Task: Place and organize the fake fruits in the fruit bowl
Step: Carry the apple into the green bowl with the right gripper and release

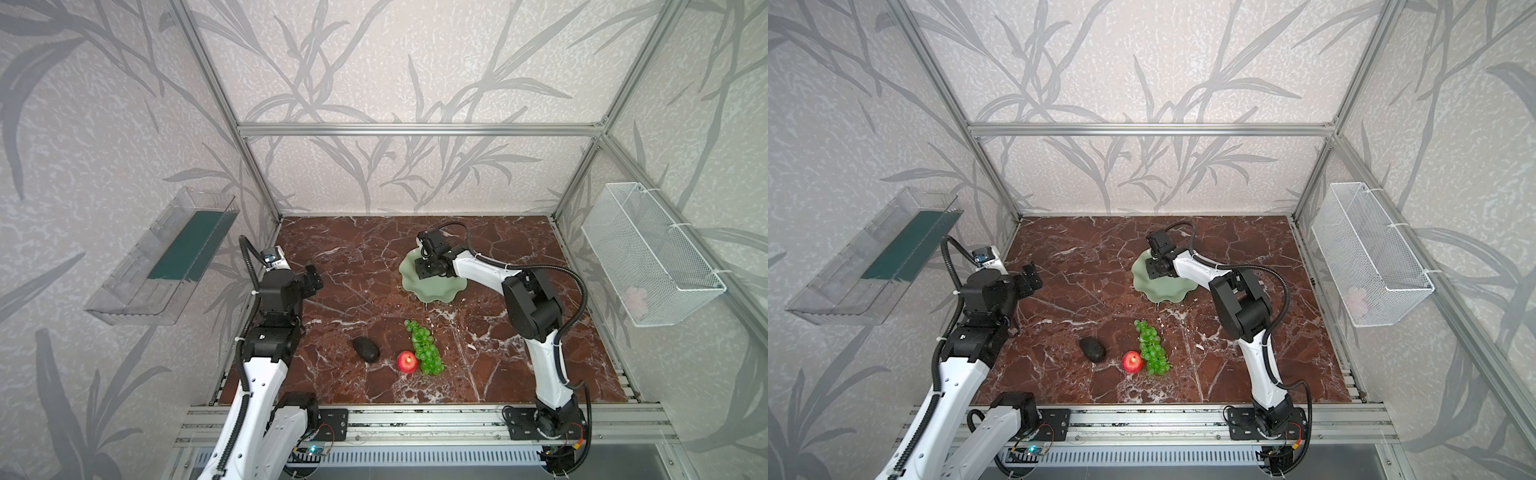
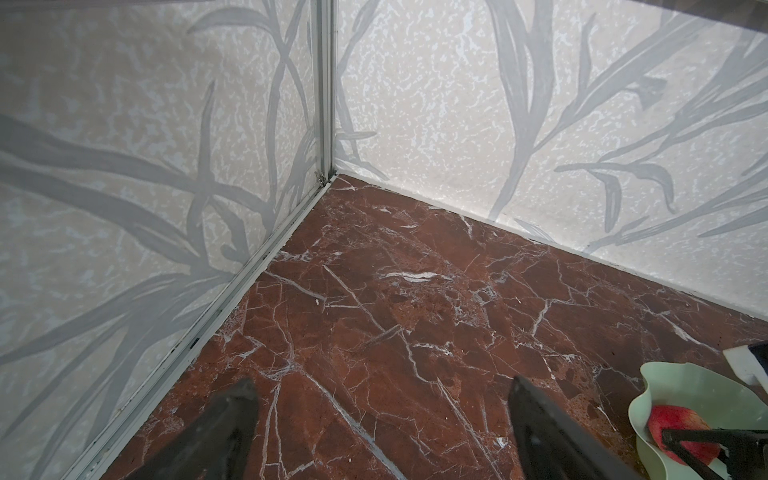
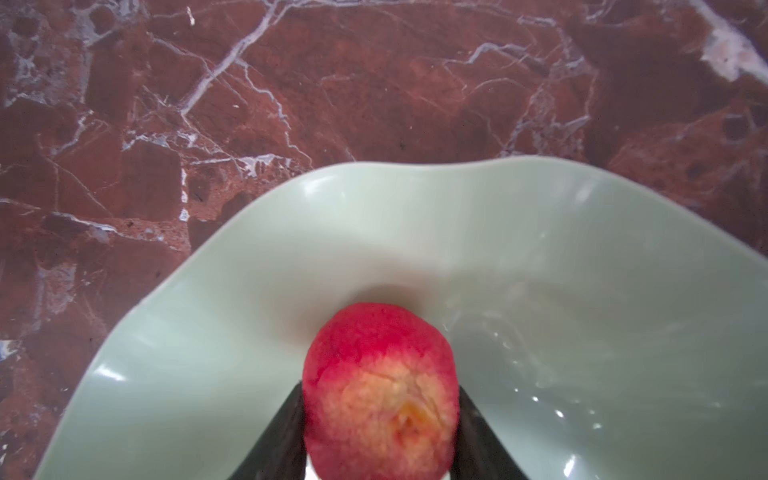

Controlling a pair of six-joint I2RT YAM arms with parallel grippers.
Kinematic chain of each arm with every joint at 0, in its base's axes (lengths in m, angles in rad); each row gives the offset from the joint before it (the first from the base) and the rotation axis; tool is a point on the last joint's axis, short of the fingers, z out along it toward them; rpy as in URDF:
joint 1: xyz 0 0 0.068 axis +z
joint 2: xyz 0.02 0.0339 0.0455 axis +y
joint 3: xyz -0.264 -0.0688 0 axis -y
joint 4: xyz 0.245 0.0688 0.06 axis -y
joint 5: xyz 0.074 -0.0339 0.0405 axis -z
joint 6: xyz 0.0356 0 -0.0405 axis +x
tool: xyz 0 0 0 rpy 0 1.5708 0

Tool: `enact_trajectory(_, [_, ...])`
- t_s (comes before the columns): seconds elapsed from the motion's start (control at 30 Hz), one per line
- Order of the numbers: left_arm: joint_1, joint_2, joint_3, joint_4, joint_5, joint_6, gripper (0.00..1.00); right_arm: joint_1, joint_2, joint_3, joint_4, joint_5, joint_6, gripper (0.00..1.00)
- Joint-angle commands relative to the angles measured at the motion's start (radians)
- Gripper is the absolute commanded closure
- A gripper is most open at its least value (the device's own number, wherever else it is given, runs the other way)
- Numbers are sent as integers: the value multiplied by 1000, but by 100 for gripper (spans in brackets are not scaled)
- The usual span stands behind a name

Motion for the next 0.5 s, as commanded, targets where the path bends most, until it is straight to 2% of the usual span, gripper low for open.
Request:
enact_trajectory(0.0, [-1, -15, -1, 17, -13, -8, 6, -7, 27, 19, -33, -21, 22, 40])
enact_trajectory(0.27, [-6, -36, 3, -38, 28, -70, 6, -19, -108, -22, -7, -18, 25, 18])
enact_trajectory(0.4, [-6, -74, 9, -173, 198, -129, 8, -24, -257, -102, 21, 19, 19, 11])
enact_trajectory(0.47, [-6, -91, 2, -244, 279, -201, 9, -23, -343, -183, 72, 21, 20, 8])
